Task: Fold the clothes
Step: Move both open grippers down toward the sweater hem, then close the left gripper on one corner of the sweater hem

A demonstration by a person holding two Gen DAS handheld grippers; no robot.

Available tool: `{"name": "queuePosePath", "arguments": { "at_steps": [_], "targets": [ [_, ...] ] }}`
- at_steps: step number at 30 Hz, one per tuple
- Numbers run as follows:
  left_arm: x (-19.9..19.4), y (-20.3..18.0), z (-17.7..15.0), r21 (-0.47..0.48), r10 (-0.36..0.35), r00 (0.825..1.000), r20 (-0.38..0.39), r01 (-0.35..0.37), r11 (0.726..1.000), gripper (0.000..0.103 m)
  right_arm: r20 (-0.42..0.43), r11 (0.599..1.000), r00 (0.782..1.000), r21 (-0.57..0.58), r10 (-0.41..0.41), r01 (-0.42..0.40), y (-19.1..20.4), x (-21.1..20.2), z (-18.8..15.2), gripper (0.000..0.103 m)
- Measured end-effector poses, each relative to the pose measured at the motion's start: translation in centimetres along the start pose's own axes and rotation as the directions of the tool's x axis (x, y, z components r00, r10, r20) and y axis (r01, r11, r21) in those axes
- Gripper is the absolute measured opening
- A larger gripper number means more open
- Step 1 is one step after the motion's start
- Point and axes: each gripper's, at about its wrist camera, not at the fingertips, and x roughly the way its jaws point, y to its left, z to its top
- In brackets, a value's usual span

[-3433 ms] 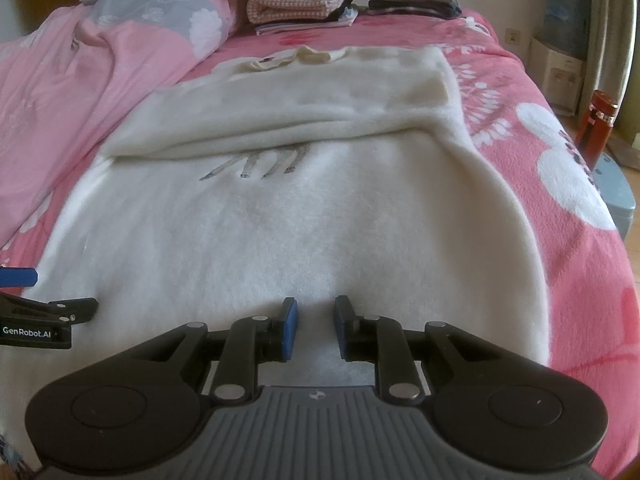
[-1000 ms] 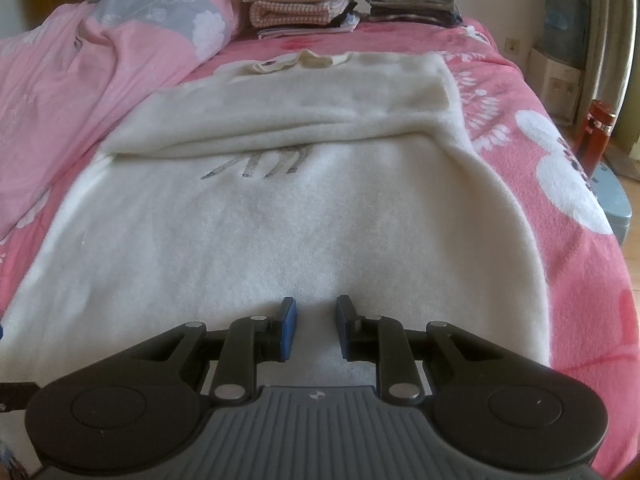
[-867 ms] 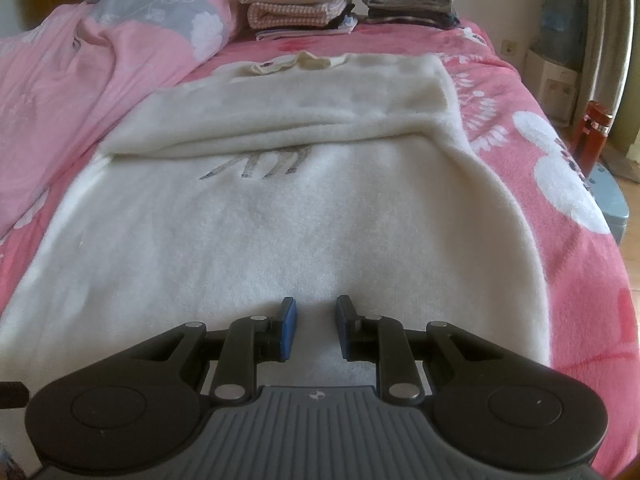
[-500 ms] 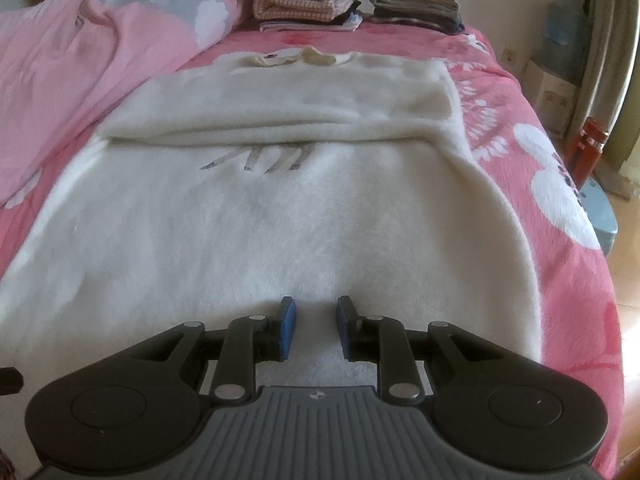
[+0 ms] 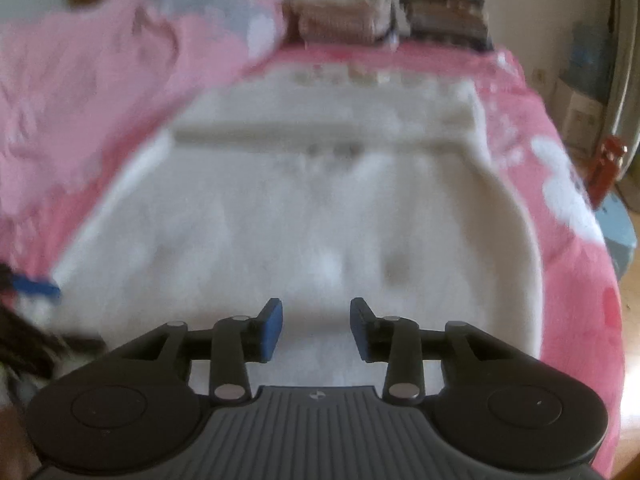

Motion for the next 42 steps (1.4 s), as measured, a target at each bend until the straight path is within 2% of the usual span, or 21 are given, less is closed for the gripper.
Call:
{"name": "queuePosePath", "arguments": {
  "at_steps": [4,8,12,15,17,21,23,26,31,37,39,41,42],
  "targets": [
    [-0.5,0.3,-0.3,0.029,-0.019,1.000,-0.002,0.019,0.999,0.102,0.005,0.999,1.000,-0.032,-0.018,0.018,0.3,-0.3,-0.1,0.040],
    [-1.8,1.4,-0.7,0.045,-0.047,0.999,0.004,0.047,0.998,0.102,0.029,0.998,0.999,0.059,0.013,-0.015,-1.2,-2.2,-0.2,0.041],
    [-3.0,3.0,-1.8,0.032,-0.045,0.999,-0.011,0.045,0.998,0.100,0.065,0.967,0.990,0.215,0.124,-0.135,-3.0,-4.5,-1.5,0.044],
    [-3.5,4.5,-2.9,-0.013,-0.056,0.997,-0.060,0.055,0.998,0.094,0.075,0.921,0.970,0.302,0.233,-0.245,-3.4,-4.8,-2.4,0.045],
    [-3.9,5.3,-3.7,-0.041,-0.060,0.995,-0.077,0.057,0.998,0.085,0.077,0.899,0.954,0.319,0.289,-0.299,-3.0,-4.7,-2.8,0.045],
    [-4.2,6.0,-4.6,-0.080,-0.059,0.996,-0.068,0.054,0.995,0.071,0.062,0.887,0.929,0.279,0.365,-0.367,-0.9,-4.1,-2.7,0.045],
    [-4.5,6.4,-4.6,-0.104,-0.071,0.996,-0.045,0.066,0.992,0.059,0.061,0.888,0.916,0.230,0.396,-0.399,0.6,-4.3,-2.6,0.045],
    [-4.8,6.8,-4.6,-0.130,-0.098,0.995,-0.024,0.094,0.987,0.053,0.061,0.892,0.906,0.160,0.418,-0.423,2.5,-4.8,-2.4,0.045],
    [-4.8,7.0,-4.8,-0.146,-0.155,0.988,-0.021,0.150,0.978,0.046,0.057,0.882,0.893,0.139,0.447,-0.450,3.9,-5.3,-2.7,0.045],
    [-3.7,7.7,-5.0,-0.199,-0.181,0.983,-0.026,0.172,0.965,0.039,0.033,0.883,0.890,0.113,0.455,-0.456,4.7,-5.0,-3.0,0.045],
    [-3.9,7.9,-4.9,-0.204,-0.187,0.982,-0.019,0.179,0.963,0.030,0.026,0.883,0.889,0.099,0.458,-0.458,5.2,-4.9,-3.0,0.045],
    [-4.0,8.3,-5.0,-0.227,-0.217,0.976,-0.016,0.208,0.952,0.013,0.020,0.886,0.887,0.035,0.461,-0.462,6.3,-5.0,-3.0,0.045],
    [-4.0,8.6,-5.1,-0.246,-0.237,0.971,-0.015,0.227,0.942,0.010,0.017,0.886,0.886,0.001,0.463,-0.463,6.9,-5.1,-3.0,0.045]
  ]
}}
